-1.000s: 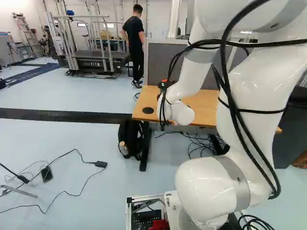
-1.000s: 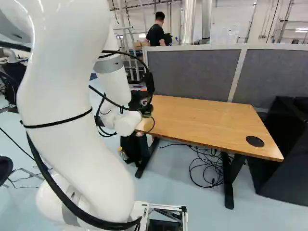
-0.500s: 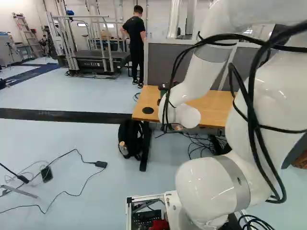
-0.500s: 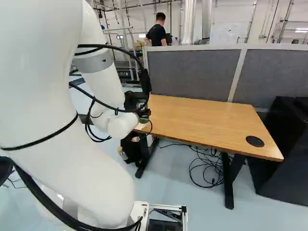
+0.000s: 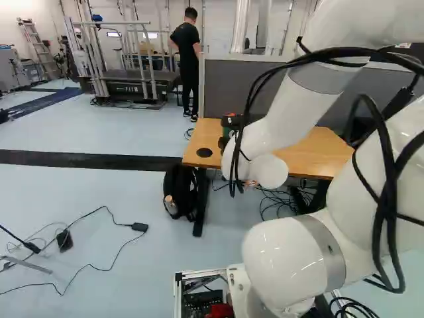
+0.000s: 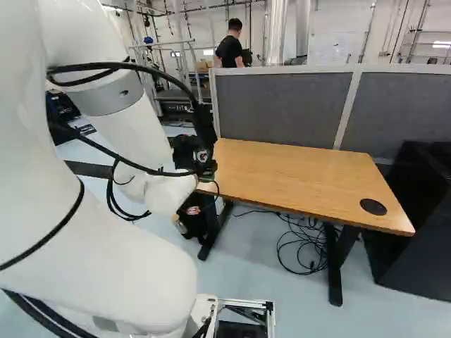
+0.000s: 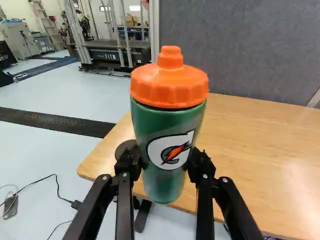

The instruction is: Pick up the green bottle from the table

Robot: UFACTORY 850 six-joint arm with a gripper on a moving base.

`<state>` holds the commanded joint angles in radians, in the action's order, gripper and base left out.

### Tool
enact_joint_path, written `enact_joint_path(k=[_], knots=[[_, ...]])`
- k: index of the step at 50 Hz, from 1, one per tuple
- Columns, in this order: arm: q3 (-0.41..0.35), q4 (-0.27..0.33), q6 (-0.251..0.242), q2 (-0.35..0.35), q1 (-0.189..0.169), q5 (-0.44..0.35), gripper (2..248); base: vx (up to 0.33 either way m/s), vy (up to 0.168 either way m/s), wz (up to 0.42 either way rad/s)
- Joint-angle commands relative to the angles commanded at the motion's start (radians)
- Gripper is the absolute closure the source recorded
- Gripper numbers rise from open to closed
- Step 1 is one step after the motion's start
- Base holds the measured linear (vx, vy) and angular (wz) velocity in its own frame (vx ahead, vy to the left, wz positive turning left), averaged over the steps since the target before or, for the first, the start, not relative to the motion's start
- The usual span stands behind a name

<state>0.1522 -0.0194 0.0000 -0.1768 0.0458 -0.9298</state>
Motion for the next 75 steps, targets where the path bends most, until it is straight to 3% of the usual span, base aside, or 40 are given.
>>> enact_joint_path(k=[40,75], knots=[[-0.057,0.017,0.000,-0.090,-0.040,0.050,137,0.000,0.000,0.000],[-0.065,0.019,0.000,-0.102,-0.046,0.057,137,0.000,0.000,0.000]])
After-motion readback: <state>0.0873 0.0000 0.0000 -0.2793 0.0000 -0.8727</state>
